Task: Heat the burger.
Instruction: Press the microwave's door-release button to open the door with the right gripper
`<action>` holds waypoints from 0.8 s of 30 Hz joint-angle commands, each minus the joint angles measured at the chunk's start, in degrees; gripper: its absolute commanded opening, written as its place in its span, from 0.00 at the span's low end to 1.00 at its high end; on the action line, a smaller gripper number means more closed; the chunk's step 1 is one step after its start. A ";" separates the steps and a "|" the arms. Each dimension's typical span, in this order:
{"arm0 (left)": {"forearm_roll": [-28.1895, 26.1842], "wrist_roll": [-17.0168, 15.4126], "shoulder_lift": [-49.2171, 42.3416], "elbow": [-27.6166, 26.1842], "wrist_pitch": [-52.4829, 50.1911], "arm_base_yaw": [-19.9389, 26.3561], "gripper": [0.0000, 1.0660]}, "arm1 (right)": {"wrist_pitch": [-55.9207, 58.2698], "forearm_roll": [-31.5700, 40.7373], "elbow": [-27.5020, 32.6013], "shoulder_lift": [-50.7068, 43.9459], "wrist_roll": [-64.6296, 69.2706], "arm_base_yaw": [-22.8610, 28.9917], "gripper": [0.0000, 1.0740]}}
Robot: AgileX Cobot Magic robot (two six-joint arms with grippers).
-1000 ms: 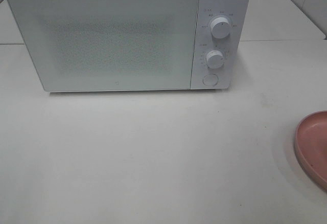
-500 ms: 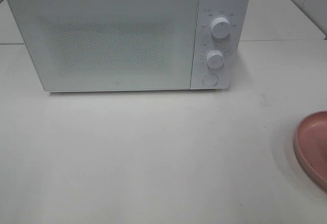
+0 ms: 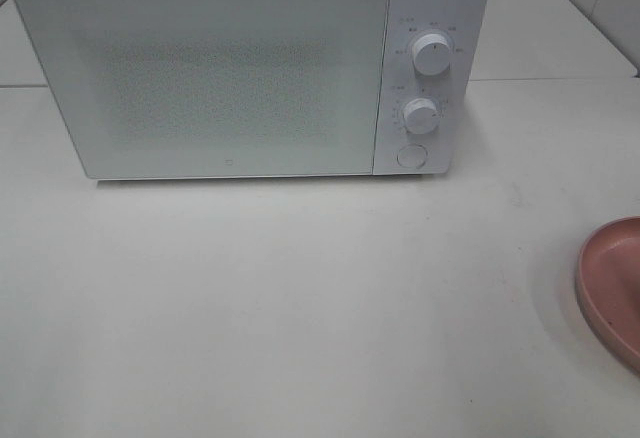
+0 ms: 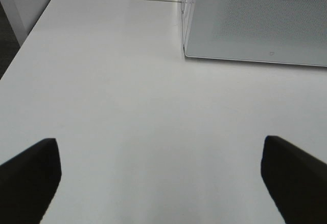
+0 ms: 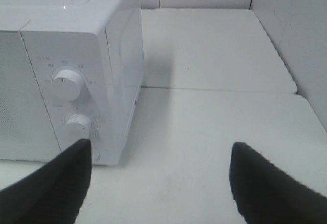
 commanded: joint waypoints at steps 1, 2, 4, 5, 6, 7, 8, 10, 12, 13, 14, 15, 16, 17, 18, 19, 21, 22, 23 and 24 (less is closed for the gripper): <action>-0.40 -0.23 -1.26 0.11 -0.74 -0.23 0.96 | -5.84 -2.29 0.17 2.41 0.63 -0.34 0.70; -0.40 -0.23 -1.26 0.11 -0.74 -0.23 0.96 | -7.56 -3.38 0.17 3.67 0.63 -0.34 0.70; -0.40 -0.23 -1.26 0.11 -0.74 -0.23 0.96 | -10.43 -5.44 0.17 5.84 0.63 -0.34 0.69; -0.40 -0.23 -1.26 0.11 -0.74 -0.23 0.96 | -11.80 -6.36 0.17 7.10 0.63 -0.34 0.69; -0.40 -0.23 -1.26 0.11 -0.74 -0.23 0.96 | -15.30 -7.73 0.23 9.80 0.57 -0.34 0.68; -0.40 -0.23 -1.26 0.11 -0.74 -0.23 0.96 | -15.30 -7.73 0.23 9.80 0.57 -0.34 0.68; -0.40 -0.23 -1.26 0.11 -0.74 -0.23 0.96 | -17.76 -7.79 0.40 10.89 0.40 -0.34 0.68; -0.40 -0.23 -1.26 0.11 -0.74 -0.23 0.96 | -22.06 -7.68 1.03 13.35 -0.17 -0.34 0.68; -0.40 -0.23 -1.26 0.11 -0.74 -0.23 0.96 | -27.44 -7.62 2.46 17.42 -0.69 -0.34 0.67; -0.40 -0.23 -1.26 0.11 -0.74 -0.23 0.96 | -27.44 -7.62 2.46 17.42 -0.69 -0.34 0.67; -0.40 -0.23 -1.26 0.11 -0.74 -0.23 0.96 | -30.88 -7.51 3.61 19.94 -0.97 -0.34 0.67; -0.40 -0.23 -1.26 0.11 -0.74 -0.23 0.96 | -30.88 -7.51 3.61 19.94 -0.97 -0.34 0.67; -0.40 -0.23 -1.26 0.11 -0.74 -0.23 0.96 | -32.54 -7.51 4.13 21.31 -0.97 -0.34 0.67; -0.40 -0.23 -1.26 0.11 -0.74 -0.23 0.96 | -35.47 -6.88 4.58 23.84 -0.97 -0.34 0.67; -0.40 -0.23 -1.26 0.11 -0.74 -0.23 0.96 | -35.47 -6.88 4.58 23.84 -0.97 -0.34 0.67; -0.40 -0.23 -1.26 0.11 -0.74 -0.23 0.96 | -38.10 -5.73 4.87 26.13 -1.09 -0.34 0.67; -0.40 -0.23 -1.26 0.11 -0.74 -0.23 0.96 | -39.94 -5.21 5.16 27.33 -1.60 -0.34 0.67; -0.40 -0.23 -1.26 0.11 -0.74 -0.23 0.96 | -43.95 -3.61 6.02 29.79 -3.50 -0.34 0.67; -0.40 -0.23 -1.26 0.11 -0.74 -0.23 0.96 | -46.18 -2.41 6.65 30.94 -4.70 -0.34 0.67; -0.40 -0.23 -1.26 0.11 -0.74 -0.23 0.96 | -46.18 -2.41 6.65 30.94 -4.70 -0.34 0.67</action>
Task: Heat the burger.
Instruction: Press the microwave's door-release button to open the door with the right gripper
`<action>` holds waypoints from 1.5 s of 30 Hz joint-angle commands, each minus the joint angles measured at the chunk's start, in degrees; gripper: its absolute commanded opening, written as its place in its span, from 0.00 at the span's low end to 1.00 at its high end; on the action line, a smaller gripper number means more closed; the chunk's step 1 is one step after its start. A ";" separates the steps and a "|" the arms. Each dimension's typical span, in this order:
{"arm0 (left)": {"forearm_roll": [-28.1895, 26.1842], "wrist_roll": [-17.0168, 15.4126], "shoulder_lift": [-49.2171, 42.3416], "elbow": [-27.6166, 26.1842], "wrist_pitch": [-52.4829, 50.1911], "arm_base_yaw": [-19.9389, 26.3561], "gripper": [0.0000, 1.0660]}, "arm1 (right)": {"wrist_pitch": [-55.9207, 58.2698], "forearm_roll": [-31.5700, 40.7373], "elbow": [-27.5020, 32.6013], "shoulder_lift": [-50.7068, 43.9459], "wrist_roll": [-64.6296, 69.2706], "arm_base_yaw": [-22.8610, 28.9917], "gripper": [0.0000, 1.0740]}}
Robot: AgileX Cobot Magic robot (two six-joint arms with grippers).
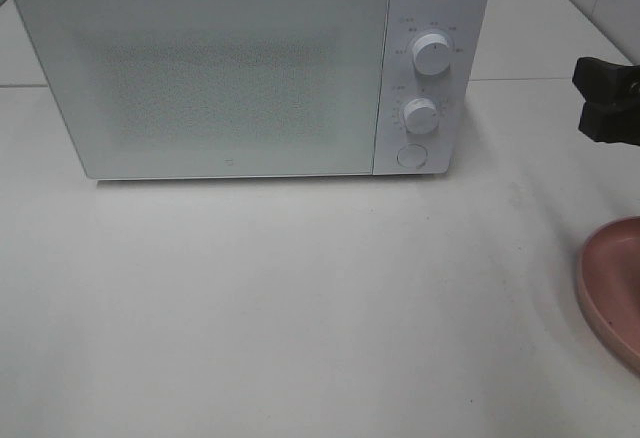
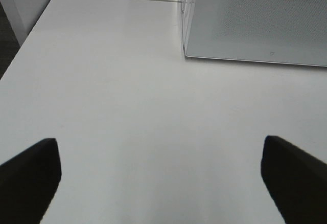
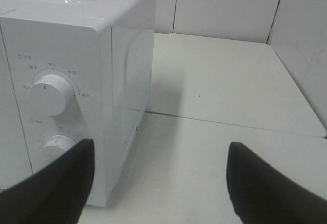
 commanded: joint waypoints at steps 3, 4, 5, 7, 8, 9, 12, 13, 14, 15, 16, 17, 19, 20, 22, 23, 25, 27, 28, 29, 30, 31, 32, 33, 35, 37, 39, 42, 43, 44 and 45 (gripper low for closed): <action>-0.40 -0.23 -1.26 0.11 -0.74 -0.23 0.96 | -13.75 8.14 3.90 6.07 -5.67 1.20 0.67; -0.40 -0.23 -1.26 0.11 -0.74 -0.23 0.96 | -15.30 10.20 4.41 7.05 -6.36 2.46 0.67; -0.40 -0.23 -1.26 0.11 -0.74 -0.23 0.96 | -17.13 13.35 5.04 9.05 -8.77 5.27 0.67; -0.40 -0.23 -1.26 0.11 -0.74 -0.23 0.96 | -17.99 15.01 5.21 10.20 -10.20 6.93 0.67; -0.40 -0.23 -1.26 0.11 -0.74 -0.23 0.96 | -19.82 18.39 5.39 12.38 -12.49 10.03 0.67; -0.40 -0.23 -1.26 0.11 -0.74 -0.23 0.96 | -19.82 18.39 5.39 12.38 -12.49 10.03 0.67; -0.40 -0.23 -1.26 0.11 -0.74 -0.23 0.96 | -23.03 22.40 5.39 15.76 -14.78 15.30 0.67; -0.40 -0.23 -1.26 0.11 -0.74 -0.23 0.96 | -24.12 23.55 5.39 16.96 -15.24 16.79 0.67; -0.40 -0.23 -1.26 0.11 -0.74 -0.23 0.96 | -24.12 23.55 5.39 16.96 -15.24 16.79 0.67; -0.40 -0.23 -1.26 0.11 -0.74 -0.23 0.96 | -26.64 26.64 5.39 18.96 -16.16 19.77 0.67; -0.40 -0.23 -1.26 0.11 -0.74 -0.23 0.96 | -29.11 29.91 5.39 21.14 -16.21 23.03 0.67; -0.40 -0.23 -1.26 0.11 -0.74 -0.23 0.96 | -29.11 29.91 5.39 21.14 -16.21 23.03 0.67; -0.40 -0.23 -1.26 0.11 -0.74 -0.23 0.96 | -31.86 33.92 5.39 23.55 -16.21 27.10 0.67; -0.40 -0.23 -1.26 0.11 -0.74 -0.23 0.96 | -31.86 33.92 5.39 23.55 -16.21 27.10 0.67; -0.40 -0.23 -1.26 0.11 -0.74 -0.23 0.96 | -32.83 35.35 5.39 24.35 -16.21 28.42 0.67; -0.40 -0.23 -1.26 0.11 -0.74 -0.23 0.96 | -33.63 37.99 5.21 25.67 -16.21 30.77 0.67; -0.40 -0.23 -1.26 0.11 -0.74 -0.23 0.96 | -33.75 39.36 5.10 26.07 -16.21 31.97 0.67; -0.40 -0.23 -1.26 0.11 -0.74 -0.23 0.96 | -34.32 43.03 4.41 27.10 -16.21 35.12 0.67; -0.40 -0.23 -1.26 0.11 -0.74 -0.23 0.96 | -34.32 43.03 4.41 27.10 -16.21 35.12 0.67; -0.40 -0.23 -1.26 0.11 -0.74 -0.23 0.96 | -34.32 44.98 3.72 27.56 -16.21 36.96 0.67; -0.40 -0.23 -1.26 0.11 -0.74 -0.23 0.96 | -34.09 46.52 2.81 27.85 -16.21 38.39 0.67; -0.40 -0.23 -1.26 0.11 -0.74 -0.23 0.96 | -34.09 46.52 2.81 27.85 -16.21 38.39 0.67; -0.40 -0.23 -1.20 0.11 -0.74 -0.23 0.96 | -34.03 47.04 2.29 28.13 -16.21 39.08 0.67; -0.40 -0.23 -1.20 0.11 -0.74 -0.23 0.96 | -34.03 47.21 1.32 28.82 -16.21 39.88 0.67; -0.40 -0.23 -1.20 0.11 -0.74 -0.23 0.96 | -34.03 47.21 0.80 29.16 -16.16 40.34 0.67; -0.40 -0.23 -1.20 0.11 -0.74 -0.23 0.96 | -33.98 47.73 -0.17 30.31 -16.16 41.02 0.67; -0.40 -0.23 -1.20 0.11 -0.74 -0.23 0.96 | -32.89 47.78 -1.03 31.11 -16.10 41.02 0.67; -0.40 -0.23 -1.20 0.11 -0.74 -0.23 0.96 | -32.54 47.78 -1.32 31.11 -15.87 41.02 0.67; -0.40 -0.23 -1.20 0.11 -0.74 -0.23 0.96 | -32.54 47.78 -1.32 31.11 -15.87 41.02 0.67; -0.40 -0.23 -1.20 0.11 -0.74 -0.23 0.96 | -32.54 47.78 -1.32 31.11 -15.64 41.02 0.67; -0.40 -0.23 -1.20 0.11 -0.74 -0.23 0.96 | -32.54 47.78 -1.32 31.11 -15.64 41.02 0.67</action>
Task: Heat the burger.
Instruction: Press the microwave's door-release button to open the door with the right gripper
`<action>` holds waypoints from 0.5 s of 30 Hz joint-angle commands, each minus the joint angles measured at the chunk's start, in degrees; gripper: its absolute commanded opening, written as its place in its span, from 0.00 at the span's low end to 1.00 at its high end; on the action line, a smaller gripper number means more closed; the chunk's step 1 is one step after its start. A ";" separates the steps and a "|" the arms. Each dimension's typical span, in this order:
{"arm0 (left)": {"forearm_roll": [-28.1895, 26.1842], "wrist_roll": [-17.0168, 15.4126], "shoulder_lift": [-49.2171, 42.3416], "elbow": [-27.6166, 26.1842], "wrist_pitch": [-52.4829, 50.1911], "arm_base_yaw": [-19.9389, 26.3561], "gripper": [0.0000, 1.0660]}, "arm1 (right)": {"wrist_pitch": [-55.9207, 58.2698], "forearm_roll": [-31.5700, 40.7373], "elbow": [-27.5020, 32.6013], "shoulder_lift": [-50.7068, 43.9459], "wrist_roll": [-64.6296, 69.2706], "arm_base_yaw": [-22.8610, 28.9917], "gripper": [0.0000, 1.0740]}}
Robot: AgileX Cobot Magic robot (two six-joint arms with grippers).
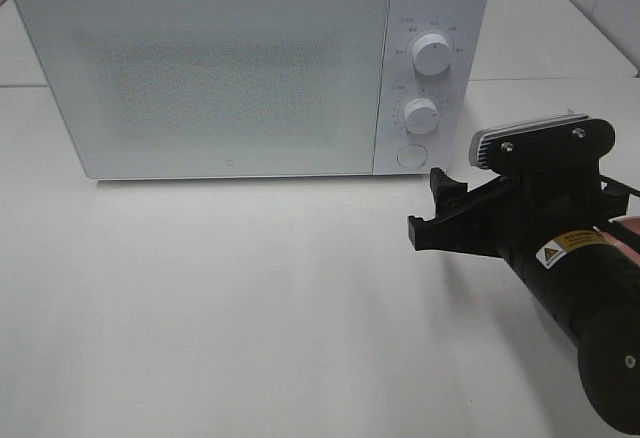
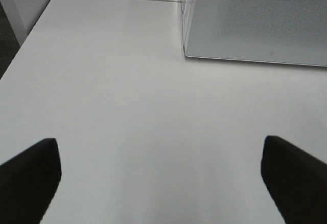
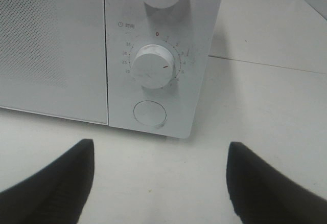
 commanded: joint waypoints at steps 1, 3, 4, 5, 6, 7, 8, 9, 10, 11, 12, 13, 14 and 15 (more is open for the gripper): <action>-0.40 -0.23 -1.20 0.11 -0.74 -0.23 0.96 | -4.47 0.29 -0.46 -0.11 1.09 0.29 0.66; -0.40 -0.23 -1.20 0.11 -0.74 -0.23 0.96 | -4.18 0.23 -0.46 -0.11 6.53 0.29 0.65; -0.40 -0.23 -1.20 0.11 -0.74 -0.23 0.96 | -4.18 0.23 -0.46 -0.11 6.53 0.29 0.65; -0.40 -0.23 -1.20 0.11 -0.74 -0.23 0.96 | -3.55 0.23 -0.46 -0.11 11.75 0.29 0.64; -0.40 -0.23 -1.20 0.11 -0.74 -0.23 0.96 | -3.55 0.23 -0.46 -0.11 11.75 0.29 0.64; -0.40 -0.23 -1.20 0.11 -0.74 -0.23 0.96 | -3.09 0.23 -0.46 -0.11 15.18 0.29 0.63; -0.40 -0.23 -1.20 0.11 -0.74 -0.23 0.96 | -2.35 0.23 -0.46 -0.11 21.94 0.29 0.59; -0.40 -0.23 -1.20 0.11 -0.74 -0.23 0.96 | -2.35 0.23 -0.46 -0.11 21.94 0.29 0.59; -0.40 -0.23 -1.20 0.11 -0.74 -0.23 0.96 | -1.95 0.23 -0.46 -0.11 25.95 0.29 0.58; -0.40 -0.23 -1.20 0.11 -0.74 -0.23 0.96 | -1.38 0.23 -0.46 -0.11 33.98 0.29 0.53; -0.40 -0.23 -1.20 0.11 -0.74 -0.23 0.96 | -1.38 0.23 -0.46 -0.11 33.98 0.29 0.53; -0.40 -0.23 -1.20 0.11 -0.74 -0.23 0.96 | -1.20 0.00 -0.46 -0.11 40.85 0.29 0.48; -0.40 -0.23 -1.20 0.11 -0.74 -0.23 0.96 | -1.20 0.00 -0.46 -0.11 40.85 0.29 0.48; -0.40 -0.23 -1.20 0.11 -0.74 -0.23 0.96 | -1.15 0.00 -0.46 -0.11 43.89 0.29 0.45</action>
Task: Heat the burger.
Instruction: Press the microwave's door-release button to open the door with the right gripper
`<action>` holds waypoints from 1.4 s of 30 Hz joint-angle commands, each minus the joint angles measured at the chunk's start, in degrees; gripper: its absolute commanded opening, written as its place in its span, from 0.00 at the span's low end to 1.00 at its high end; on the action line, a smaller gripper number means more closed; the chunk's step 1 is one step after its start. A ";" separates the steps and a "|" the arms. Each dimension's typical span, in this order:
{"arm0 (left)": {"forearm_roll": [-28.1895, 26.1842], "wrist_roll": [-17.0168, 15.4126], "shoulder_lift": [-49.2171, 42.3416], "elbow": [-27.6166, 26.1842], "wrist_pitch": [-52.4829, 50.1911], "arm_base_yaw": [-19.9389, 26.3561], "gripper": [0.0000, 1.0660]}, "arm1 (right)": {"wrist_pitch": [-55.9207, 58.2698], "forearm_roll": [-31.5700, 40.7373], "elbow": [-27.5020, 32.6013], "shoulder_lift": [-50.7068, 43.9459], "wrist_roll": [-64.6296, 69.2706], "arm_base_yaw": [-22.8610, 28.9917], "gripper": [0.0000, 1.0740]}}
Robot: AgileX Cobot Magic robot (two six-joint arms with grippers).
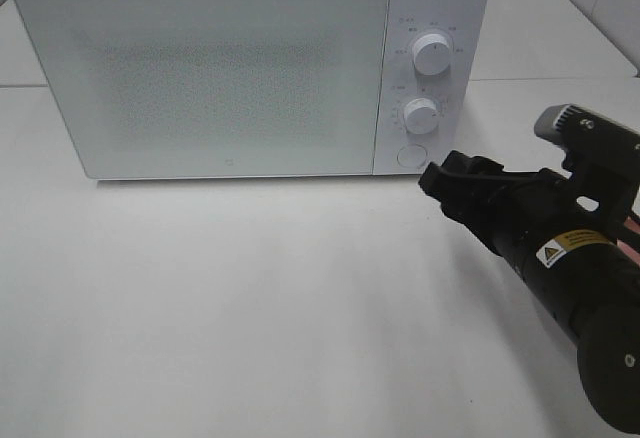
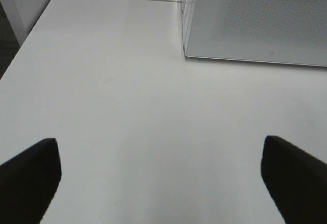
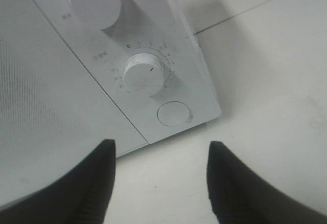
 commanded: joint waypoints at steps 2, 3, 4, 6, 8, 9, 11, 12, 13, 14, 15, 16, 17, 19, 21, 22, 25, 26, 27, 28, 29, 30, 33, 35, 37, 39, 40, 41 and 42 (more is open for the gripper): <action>-0.40 -0.23 -1.20 0.11 -0.74 -0.23 0.96 | -0.86 -0.40 -0.40 -0.11 17.25 0.29 0.39; -0.40 -0.23 -1.20 0.11 -0.74 -0.23 0.96 | -0.52 -0.40 -0.40 -0.11 20.00 0.29 0.37; -0.40 -0.23 -1.20 0.11 -0.74 -0.23 0.96 | -0.06 -0.40 -0.40 -0.11 26.30 0.29 0.31; -0.40 -0.23 -1.20 0.11 -0.74 -0.23 0.96 | 0.00 -0.40 -0.40 -0.11 31.91 0.29 0.25; -0.40 -0.23 -1.20 0.11 -0.74 -0.23 0.96 | 0.00 -0.40 -0.40 -0.11 34.26 0.29 0.23; -0.40 -0.23 -1.20 0.11 -0.74 -0.23 0.96 | 0.00 -0.40 -0.40 -0.11 39.82 0.29 0.18; -0.40 -0.23 -1.20 0.11 -0.74 -0.23 0.96 | 0.00 -0.40 -0.40 -0.11 42.74 0.29 0.15; -0.40 -0.23 -1.20 0.11 -0.74 -0.23 0.96 | 0.00 -0.40 -0.40 -0.11 48.07 0.29 0.11; -0.40 -0.23 -1.20 0.11 -0.74 -0.23 0.96 | 0.00 -0.40 -0.40 -0.11 50.08 0.29 0.08; -0.40 -0.23 -1.20 0.11 -0.74 -0.23 0.96 | 0.00 -0.40 -0.40 -0.11 50.08 0.29 0.08; -0.40 -0.23 -1.20 0.11 -0.74 -0.23 0.96 | 0.00 -0.40 -0.40 -0.11 52.43 0.29 0.04; -0.40 -0.23 -1.20 0.11 -0.74 -0.23 0.96 | 0.00 -0.40 -0.40 -0.11 52.43 0.29 0.04; -0.40 -0.23 -1.20 0.11 -0.74 -0.23 0.96 | 0.00 -0.40 -0.40 -0.11 53.40 0.29 0.00; -0.40 -0.23 -1.20 0.11 -0.74 -0.23 0.96 | 0.06 -0.40 -0.40 -0.11 53.57 0.29 0.00; -0.40 -0.23 -1.20 0.11 -0.74 -0.23 0.96 | 0.46 0.06 -0.40 -0.11 54.77 0.29 0.00; -0.40 -0.23 -1.20 0.11 -0.74 -0.23 0.96 | 0.46 0.06 -0.40 -0.11 54.77 0.29 0.00; -0.40 -0.23 -1.20 0.11 -0.74 -0.23 0.96 | 1.49 0.23 -0.40 -0.11 55.92 0.29 0.00; -0.40 -0.23 -1.20 0.11 -0.74 -0.23 0.96 | 1.55 0.23 -0.52 -0.11 55.92 0.23 0.00; -0.40 -0.23 -1.20 0.11 -0.74 -0.23 0.96 | 1.49 0.23 -0.63 -0.11 55.92 0.06 0.00; -0.40 -0.23 -1.20 0.11 -0.74 -0.23 0.96 | 1.49 0.23 -0.63 -0.11 55.92 0.06 0.00; -0.40 -0.23 -1.20 0.11 -0.74 -0.23 0.96 | 1.55 0.23 -0.74 -0.11 55.86 0.11 0.00; -0.40 -0.23 -1.20 0.11 -0.74 -0.23 0.96 | 1.55 0.46 -0.86 -0.11 55.86 0.11 0.00; -0.40 -0.23 -1.20 0.11 -0.74 -0.23 0.96 | 1.66 1.15 -1.20 -0.11 55.69 0.11 0.00; -0.40 -0.23 -1.20 0.11 -0.74 -0.23 0.96 | 2.06 1.55 -1.55 -0.11 55.69 0.11 0.00; -0.40 -0.23 -1.20 0.11 -0.74 -0.23 0.96 | 2.92 1.83 -2.29 0.00 54.83 0.11 0.00; -0.40 -0.23 -1.20 0.11 -0.74 -0.23 0.96 | 2.52 1.89 -2.98 0.92 54.14 0.11 0.00; -0.40 -0.23 -1.20 0.11 -0.74 -0.23 0.96 | 2.41 1.83 -3.44 1.66 54.32 0.11 0.00; -0.40 -0.23 -1.20 0.11 -0.74 -0.23 0.96 | 2.41 1.83 -3.44 1.66 54.32 0.11 0.00; -0.40 -0.23 -1.20 0.11 -0.74 -0.23 0.96 | 2.41 1.78 -4.53 3.38 55.41 0.11 0.00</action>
